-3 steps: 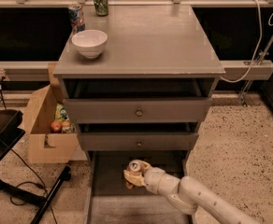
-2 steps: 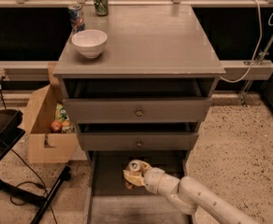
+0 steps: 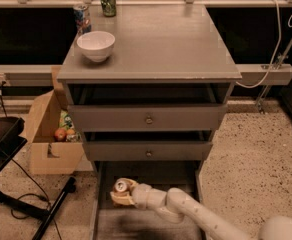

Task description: Place orange can into bottom drawer

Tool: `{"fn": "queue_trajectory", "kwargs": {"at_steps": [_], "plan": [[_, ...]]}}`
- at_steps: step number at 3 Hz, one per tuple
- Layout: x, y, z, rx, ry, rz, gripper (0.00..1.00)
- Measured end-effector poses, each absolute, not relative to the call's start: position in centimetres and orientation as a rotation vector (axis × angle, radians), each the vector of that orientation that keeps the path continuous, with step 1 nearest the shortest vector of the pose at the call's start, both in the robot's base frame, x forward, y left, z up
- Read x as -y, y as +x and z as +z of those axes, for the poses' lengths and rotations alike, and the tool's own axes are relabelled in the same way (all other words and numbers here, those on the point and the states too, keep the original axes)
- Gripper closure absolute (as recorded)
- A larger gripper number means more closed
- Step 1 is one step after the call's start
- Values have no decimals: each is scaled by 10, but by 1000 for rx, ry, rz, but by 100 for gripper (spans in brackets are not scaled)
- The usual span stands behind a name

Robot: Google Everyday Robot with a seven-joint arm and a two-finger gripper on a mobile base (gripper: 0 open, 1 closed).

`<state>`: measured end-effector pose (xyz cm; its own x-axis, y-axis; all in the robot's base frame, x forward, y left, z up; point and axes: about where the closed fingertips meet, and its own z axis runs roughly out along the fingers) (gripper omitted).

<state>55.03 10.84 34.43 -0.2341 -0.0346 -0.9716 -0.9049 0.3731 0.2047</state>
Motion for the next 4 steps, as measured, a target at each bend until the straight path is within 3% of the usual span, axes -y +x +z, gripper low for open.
{"fn": "queue_trajectory", "kwargs": {"at_steps": [1, 3, 4], "plan": [[-150, 561, 291, -1511, -990, 1033, 100], [-172, 591, 214, -1534, -1078, 963, 100], [-172, 594, 214, -1534, -1078, 959, 82]]}}
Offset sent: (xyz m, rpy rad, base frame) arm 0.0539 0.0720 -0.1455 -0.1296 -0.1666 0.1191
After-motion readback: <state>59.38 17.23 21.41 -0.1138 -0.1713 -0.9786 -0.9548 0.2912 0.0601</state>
